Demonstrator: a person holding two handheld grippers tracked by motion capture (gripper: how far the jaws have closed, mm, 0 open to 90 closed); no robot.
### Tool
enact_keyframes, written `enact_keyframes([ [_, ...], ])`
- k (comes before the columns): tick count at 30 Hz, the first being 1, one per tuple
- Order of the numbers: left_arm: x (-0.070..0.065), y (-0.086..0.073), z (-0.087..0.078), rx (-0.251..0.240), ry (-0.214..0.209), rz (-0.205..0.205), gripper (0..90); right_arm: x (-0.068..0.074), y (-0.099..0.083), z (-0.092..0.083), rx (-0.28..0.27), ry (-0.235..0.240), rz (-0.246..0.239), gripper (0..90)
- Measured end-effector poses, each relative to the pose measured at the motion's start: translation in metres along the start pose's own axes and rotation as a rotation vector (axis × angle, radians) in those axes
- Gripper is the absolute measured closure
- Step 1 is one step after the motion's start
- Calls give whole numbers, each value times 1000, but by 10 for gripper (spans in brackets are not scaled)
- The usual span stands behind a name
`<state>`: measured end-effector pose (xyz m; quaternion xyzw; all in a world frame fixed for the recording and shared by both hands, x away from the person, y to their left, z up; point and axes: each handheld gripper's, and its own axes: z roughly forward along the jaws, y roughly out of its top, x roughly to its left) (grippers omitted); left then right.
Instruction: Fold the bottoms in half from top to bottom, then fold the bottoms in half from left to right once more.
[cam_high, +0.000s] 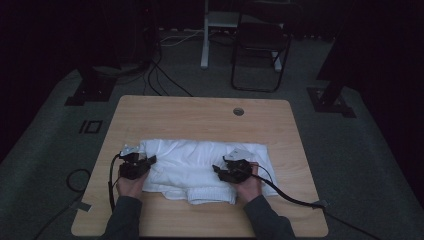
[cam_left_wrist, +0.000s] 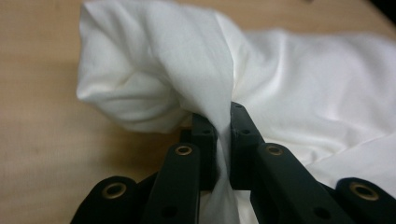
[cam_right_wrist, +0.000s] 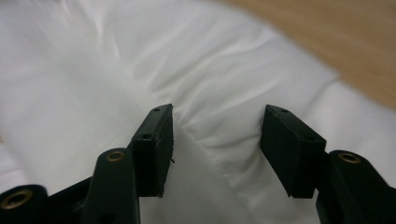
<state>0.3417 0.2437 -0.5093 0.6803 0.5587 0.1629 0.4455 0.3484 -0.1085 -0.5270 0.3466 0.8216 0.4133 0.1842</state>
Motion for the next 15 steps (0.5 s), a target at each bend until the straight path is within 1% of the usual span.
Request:
enact_keyframes([
  [2, -4, 9, -8, -34, -29, 1, 844, 0, -5, 13, 42, 3, -4, 444],
  [4, -11, 17, -15, -59, -52, 20, 846, 1, -12, 27, 97, 6, -14, 448],
  [5, -15, 20, -17, -71, -54, 29, 846, 3, -15, 32, 88, 3, -13, 449],
  [6, -19, 24, -19, -81, -53, 39, 847, 4, -16, 34, 66, -2, -11, 449],
  [7, -21, 26, -21, -88, -57, 47, 847, 4, -16, 36, 59, -3, -7, 449],
  [9, -26, 32, -22, -96, -65, 61, 847, 5, -15, 37, 58, 2, 4, 449],
  [15, -35, 42, -21, -109, -83, 84, 847, 6, -14, 38, 54, -1, 13, 449],
])
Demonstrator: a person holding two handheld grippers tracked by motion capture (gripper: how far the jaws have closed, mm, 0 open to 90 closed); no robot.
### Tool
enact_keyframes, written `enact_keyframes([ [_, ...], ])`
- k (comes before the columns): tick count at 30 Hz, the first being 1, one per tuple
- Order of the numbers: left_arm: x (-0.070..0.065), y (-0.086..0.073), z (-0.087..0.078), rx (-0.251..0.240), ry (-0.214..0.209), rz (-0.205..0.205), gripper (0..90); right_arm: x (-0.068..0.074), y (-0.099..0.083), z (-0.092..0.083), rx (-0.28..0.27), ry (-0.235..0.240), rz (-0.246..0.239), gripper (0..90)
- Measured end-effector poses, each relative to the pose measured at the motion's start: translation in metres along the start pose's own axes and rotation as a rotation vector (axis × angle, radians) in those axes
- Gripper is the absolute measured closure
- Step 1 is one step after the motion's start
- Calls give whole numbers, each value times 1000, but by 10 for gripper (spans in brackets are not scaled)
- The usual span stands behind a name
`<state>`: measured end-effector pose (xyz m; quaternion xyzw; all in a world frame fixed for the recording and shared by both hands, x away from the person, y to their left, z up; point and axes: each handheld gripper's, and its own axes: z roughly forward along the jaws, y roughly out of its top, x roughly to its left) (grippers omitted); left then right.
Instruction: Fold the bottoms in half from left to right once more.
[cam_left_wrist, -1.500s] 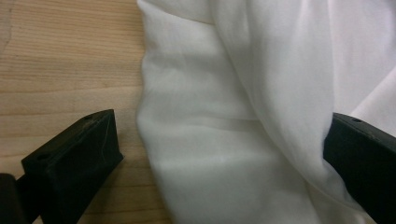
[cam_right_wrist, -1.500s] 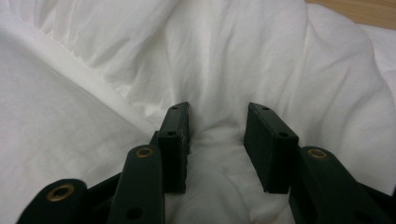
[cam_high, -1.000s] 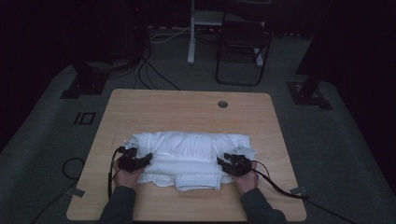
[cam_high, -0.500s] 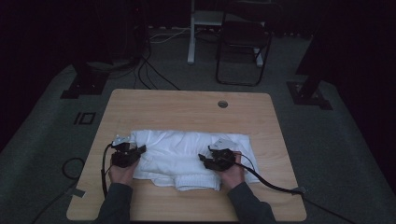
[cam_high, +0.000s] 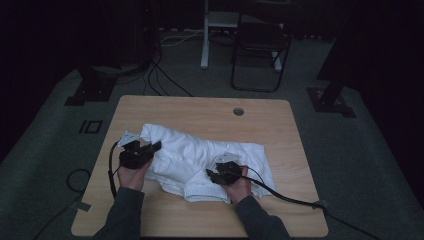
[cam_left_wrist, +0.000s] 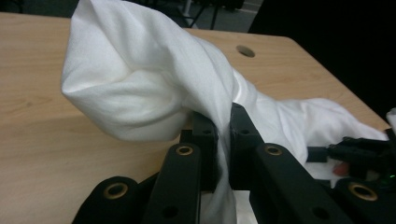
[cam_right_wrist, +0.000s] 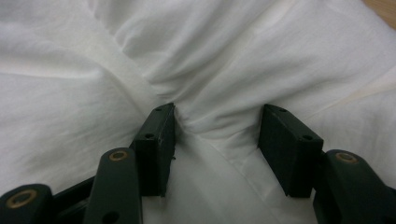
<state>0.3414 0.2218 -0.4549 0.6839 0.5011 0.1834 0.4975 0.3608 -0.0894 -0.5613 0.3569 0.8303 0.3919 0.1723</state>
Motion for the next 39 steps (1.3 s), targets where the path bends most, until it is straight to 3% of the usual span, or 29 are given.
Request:
enact_keyframes([
  [3, -2, 4, 1, -1, 0, 5, 847, -3, 7, -3, 48, 29, -3, 428],
  [4, -2, 6, 1, -4, 2, 6, 847, -3, 11, -8, 50, 39, -26, 413],
  [6, -2, 8, -1, -12, 3, 4, 847, -1, 16, -24, -14, 79, -40, 412],
  [8, -1, 12, -4, -18, 8, 1, 848, 2, 19, -32, -28, 86, -68, 417],
  [10, -1, 16, -7, -28, 0, -3, 848, 7, 17, -25, 33, 101, -98, 413],
  [11, -2, 18, -7, -27, -6, 0, 848, 10, 15, -14, 94, 111, -92, 408],
  [12, -6, 19, -7, -24, -1, 19, 848, 13, 14, -8, 113, 118, -103, 406],
  [14, -11, 21, -7, -16, 13, 46, 848, 17, 17, -9, 84, 120, -159, 407],
  [15, -13, 23, -8, -15, 4, 49, 848, 16, 21, -14, 43, 107, -165, 432],
  [16, -13, 23, -8, -15, 4, 49, 848, 16, 21, -14, 43, 107, -165, 432],
  [17, -17, 26, -8, -13, -16, 56, 848, 13, 25, -21, -7, 75, -145, 460],
  [18, -20, 28, -7, -12, -22, 67, 848, 2, 34, -26, -64, 19, -73, 465],
  [21, -34, 34, -5, -14, -56, 98, 848, -13, 40, -8, -28, 22, -5, 470],
  [23, -46, 37, 0, -7, -73, 126, 848, -12, 38, 14, 48, -3, -32, 470],
  [25, -57, 38, 8, 2, -78, 160, 848, -3, 38, 29, 64, -12, -80, 475],
  [27, -65, 40, 14, 6, -77, 178, 847, 3, 45, 30, 78, -3, -118, 454],
  [29, -69, 42, 17, 3, -91, 174, 847, 7, 49, 19, 70, 4, -160, 415],
  [31, -74, 43, 18, 5, -98, 187, 847, 4, 48, -5, 19, 27, -180, 397],
  [34, -84, 43, 21, 14, -116, 202, 847, -16, 33, -51, -42, -26, -165, 392],
  [35, -88, 42, 23, 15, -123, 207, 846, -26, 26, -62, -53, -66, -147, 401],
  [37, -96, 41, 28, 23, -142, 217, 846, -49, 6, -78, -13, -127, -82, 411],
  [39, -107, 39, 35, 29, -161, 226, 846, -63, -12, -79, 55, -143, -54, 430],
])
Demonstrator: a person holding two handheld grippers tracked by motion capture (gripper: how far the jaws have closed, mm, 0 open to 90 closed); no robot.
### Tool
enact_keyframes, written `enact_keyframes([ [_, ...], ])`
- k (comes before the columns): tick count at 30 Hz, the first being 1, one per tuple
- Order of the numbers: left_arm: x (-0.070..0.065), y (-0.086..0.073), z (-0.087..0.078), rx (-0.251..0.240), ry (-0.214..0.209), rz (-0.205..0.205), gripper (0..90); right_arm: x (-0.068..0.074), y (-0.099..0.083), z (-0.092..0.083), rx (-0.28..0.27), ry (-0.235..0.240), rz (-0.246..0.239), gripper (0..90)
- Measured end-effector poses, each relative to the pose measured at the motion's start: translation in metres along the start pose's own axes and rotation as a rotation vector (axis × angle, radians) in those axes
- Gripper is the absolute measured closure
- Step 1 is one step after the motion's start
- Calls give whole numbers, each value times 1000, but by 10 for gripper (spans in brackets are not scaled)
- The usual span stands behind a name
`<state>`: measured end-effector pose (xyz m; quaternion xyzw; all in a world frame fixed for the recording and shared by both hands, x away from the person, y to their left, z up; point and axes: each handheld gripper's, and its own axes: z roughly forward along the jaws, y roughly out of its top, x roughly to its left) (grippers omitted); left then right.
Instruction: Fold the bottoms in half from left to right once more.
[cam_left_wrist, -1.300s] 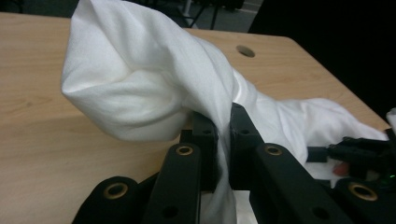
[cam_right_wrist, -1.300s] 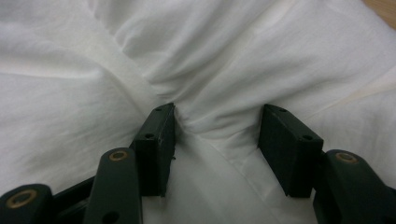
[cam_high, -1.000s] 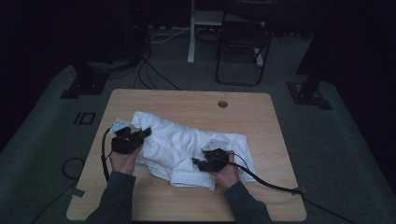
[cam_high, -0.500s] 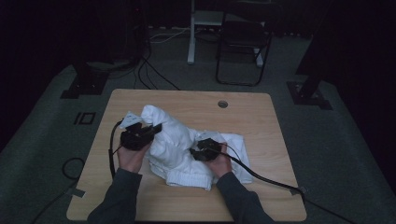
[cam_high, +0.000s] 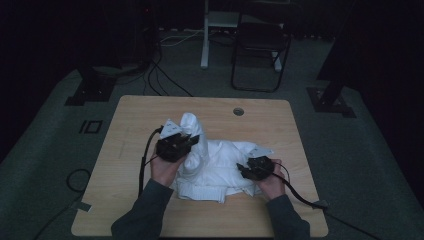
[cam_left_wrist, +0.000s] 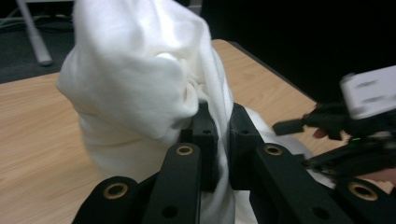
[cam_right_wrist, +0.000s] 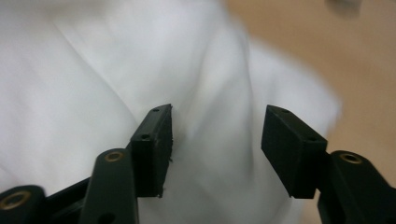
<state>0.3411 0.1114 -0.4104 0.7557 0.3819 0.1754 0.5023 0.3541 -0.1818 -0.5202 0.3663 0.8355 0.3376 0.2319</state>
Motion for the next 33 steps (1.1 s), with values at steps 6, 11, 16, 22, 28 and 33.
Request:
enact_keyframes([
  [6, -40, 0, 42, 30, -69, 38, 845, -9, -23, 26, 44, 73, 74, 509],
  [11, -73, -29, 99, 110, -139, 31, 841, -28, -23, 5, -54, 35, 180, 466],
  [16, -89, -72, 150, 253, -150, 61, 835, -59, -23, -36, -235, 34, 326, 384],
  [22, -91, -72, 150, 242, -140, 84, 818, -52, -5, -41, -288, 166, 303, 367],
  [28, -88, -50, 115, 181, -234, 43, 552, -50, 11, -2, -148, 147, 276, 805],
  [33, -47, -17, 55, -35, -52, 35, 521, -64, 12, 4, -160, 121, 307, 806],
])
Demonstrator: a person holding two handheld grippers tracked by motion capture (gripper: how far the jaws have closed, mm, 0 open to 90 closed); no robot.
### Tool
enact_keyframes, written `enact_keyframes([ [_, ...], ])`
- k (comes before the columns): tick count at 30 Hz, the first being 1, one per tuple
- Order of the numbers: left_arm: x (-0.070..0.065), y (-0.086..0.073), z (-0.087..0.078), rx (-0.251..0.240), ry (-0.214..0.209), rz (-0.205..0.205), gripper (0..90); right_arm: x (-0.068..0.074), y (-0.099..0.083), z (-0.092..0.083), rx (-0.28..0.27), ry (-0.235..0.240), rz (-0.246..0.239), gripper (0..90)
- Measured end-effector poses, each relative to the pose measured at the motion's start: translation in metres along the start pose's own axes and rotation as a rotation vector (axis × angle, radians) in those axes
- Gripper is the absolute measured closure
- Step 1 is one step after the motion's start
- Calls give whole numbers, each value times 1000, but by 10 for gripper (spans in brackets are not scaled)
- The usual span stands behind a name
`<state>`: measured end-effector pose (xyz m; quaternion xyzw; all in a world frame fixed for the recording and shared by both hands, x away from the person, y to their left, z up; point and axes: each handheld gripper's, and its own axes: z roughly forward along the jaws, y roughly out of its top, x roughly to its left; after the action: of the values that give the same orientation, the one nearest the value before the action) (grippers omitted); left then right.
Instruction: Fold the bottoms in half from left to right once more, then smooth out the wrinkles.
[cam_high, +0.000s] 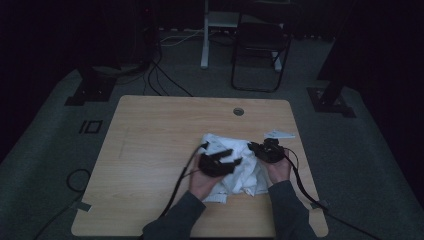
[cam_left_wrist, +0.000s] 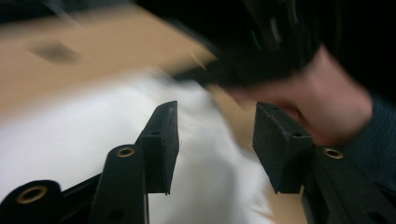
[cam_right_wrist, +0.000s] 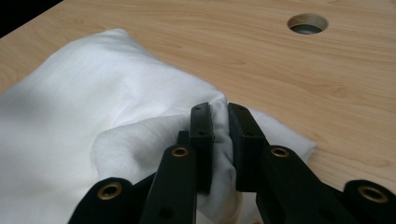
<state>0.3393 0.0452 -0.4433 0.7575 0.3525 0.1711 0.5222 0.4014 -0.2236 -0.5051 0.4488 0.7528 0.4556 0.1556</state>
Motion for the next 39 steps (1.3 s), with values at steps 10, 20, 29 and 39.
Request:
enact_keyframes([
  [10, 32, -59, 60, 292, 77, -22, 529, 9, 9, -14, -75, -77, -12, 525],
  [20, 26, -60, 64, 290, 150, 22, 547, 70, -18, -33, -72, -7, -195, 450],
  [29, 29, -60, 69, 276, 194, 64, 559, 53, -52, -2, 65, -99, -239, 467],
  [39, 35, -58, 72, 268, 233, 65, 574, 46, -55, -7, 43, -137, -236, 482],
])
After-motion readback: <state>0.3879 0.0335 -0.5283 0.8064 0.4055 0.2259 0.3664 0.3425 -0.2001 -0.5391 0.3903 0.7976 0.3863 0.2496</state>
